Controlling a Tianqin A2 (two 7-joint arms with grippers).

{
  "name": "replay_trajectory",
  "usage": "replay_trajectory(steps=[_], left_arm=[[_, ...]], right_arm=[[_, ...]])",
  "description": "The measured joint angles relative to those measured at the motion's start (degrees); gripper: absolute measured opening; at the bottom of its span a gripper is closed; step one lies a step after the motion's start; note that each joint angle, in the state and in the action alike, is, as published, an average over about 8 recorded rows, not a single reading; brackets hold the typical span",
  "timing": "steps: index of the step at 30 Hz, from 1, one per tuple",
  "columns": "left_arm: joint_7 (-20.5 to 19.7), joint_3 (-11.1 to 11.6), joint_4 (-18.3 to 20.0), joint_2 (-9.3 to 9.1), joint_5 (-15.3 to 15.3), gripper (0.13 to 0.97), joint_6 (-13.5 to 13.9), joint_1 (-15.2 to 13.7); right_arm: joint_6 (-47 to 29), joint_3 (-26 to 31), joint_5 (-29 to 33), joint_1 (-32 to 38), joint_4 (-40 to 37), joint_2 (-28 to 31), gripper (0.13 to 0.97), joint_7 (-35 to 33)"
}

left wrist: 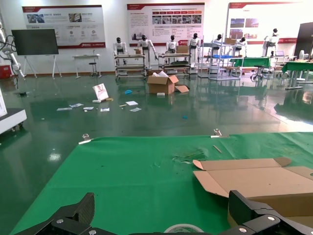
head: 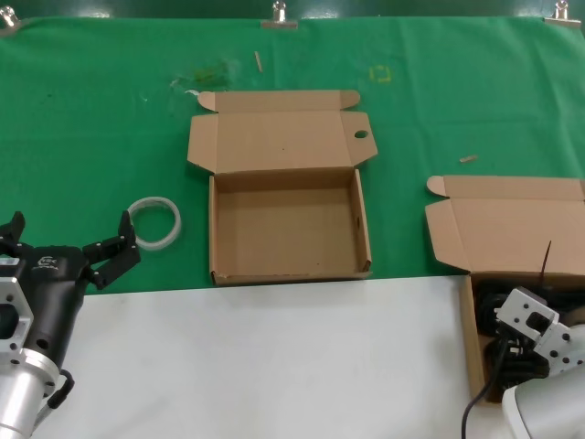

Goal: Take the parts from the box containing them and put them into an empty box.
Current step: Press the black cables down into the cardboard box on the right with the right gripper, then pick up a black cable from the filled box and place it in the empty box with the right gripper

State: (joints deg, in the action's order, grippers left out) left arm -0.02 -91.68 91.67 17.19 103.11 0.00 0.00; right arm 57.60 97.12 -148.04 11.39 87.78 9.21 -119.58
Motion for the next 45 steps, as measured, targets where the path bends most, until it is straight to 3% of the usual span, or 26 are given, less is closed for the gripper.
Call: replay_trajectory(steps=[3, 7, 15, 24, 32, 38, 45], left_arm=[[0.00, 0.00, 0.00, 0.00, 0.00, 0.966, 0.00, 0.00], [0.00, 0.00, 0.00, 0.00, 0.00, 0.966, 0.00, 0.00], [0.00, 0.00, 0.00, 0.00, 0.00, 0.966, 0.00, 0.00], [0.00, 0.00, 0.00, 0.00, 0.00, 0.966, 0.00, 0.00], [0.00, 0.00, 0.00, 0.00, 0.00, 0.966, 0.00, 0.00], [0.00, 0.00, 0.00, 0.00, 0.00, 0.966, 0.00, 0.00], [0.00, 0.00, 0.00, 0.00, 0.00, 0.966, 0.00, 0.00]], right_arm=[[-0.06, 0.06, -0.09, -0.23, 0.01, 0.00, 0.558, 0.33], [-0.09, 0.09, -0.26, -0.62, 0.10, 0.00, 0.558, 0.85], [-0.09, 0.11, -0.67, -1.39, 0.26, 0.00, 0.356, 1.96], [1.20, 0.20, -0.40, -1.96, 2.90, -0.01, 0.227, 2.56], [4.84, 2.12, 0.48, -1.86, 10.26, -0.03, 0.204, 1.53], [6.38, 6.77, 0.68, -0.19, 15.08, -0.05, 0.201, 1.87], [0.58, 15.31, -2.94, 5.39, 11.01, -0.05, 0.201, 7.26]])
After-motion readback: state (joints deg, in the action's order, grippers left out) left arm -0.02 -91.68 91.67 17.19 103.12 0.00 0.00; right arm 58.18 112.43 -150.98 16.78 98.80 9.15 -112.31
